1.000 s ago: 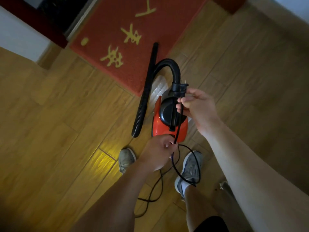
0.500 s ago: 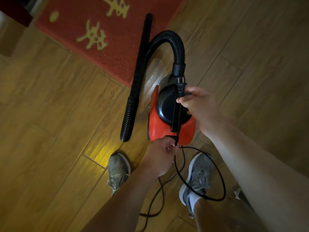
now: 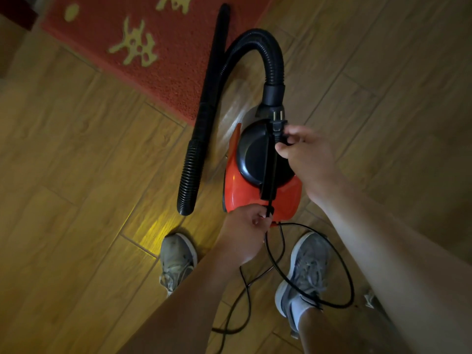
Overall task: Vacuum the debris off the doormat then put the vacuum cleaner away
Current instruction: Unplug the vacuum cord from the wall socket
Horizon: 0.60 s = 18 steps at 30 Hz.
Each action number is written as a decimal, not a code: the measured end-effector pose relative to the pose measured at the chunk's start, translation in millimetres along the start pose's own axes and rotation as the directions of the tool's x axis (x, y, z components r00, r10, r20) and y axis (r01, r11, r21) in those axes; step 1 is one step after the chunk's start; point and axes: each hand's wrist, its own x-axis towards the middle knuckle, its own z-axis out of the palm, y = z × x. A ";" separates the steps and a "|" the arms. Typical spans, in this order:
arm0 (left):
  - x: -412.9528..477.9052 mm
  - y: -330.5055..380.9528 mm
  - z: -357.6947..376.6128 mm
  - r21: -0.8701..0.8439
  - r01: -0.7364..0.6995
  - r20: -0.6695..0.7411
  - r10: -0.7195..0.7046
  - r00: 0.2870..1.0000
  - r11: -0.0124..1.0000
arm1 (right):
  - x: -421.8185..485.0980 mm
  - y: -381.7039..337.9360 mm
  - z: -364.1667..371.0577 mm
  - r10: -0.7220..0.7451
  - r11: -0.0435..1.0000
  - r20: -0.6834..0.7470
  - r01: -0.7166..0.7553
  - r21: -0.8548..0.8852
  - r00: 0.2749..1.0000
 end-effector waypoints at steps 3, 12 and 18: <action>2.9 -1.7 0.6 0.008 0.002 -0.012 -0.002 1.000 1.000 | 2.2 4.4 1.2 0.016 1.000 0.019 -0.017 0.019 1.000; 9.2 -3.5 4.7 0.003 -0.014 -0.036 0.014 0.999 1.000 | 10.4 11.9 6.2 -0.014 0.997 0.001 0.014 0.072 1.000; 5.3 -1.6 3.0 -0.021 -0.006 -0.046 0.005 0.999 1.000 | 16.0 20.5 9.3 -0.042 0.998 -0.035 0.044 0.052 0.999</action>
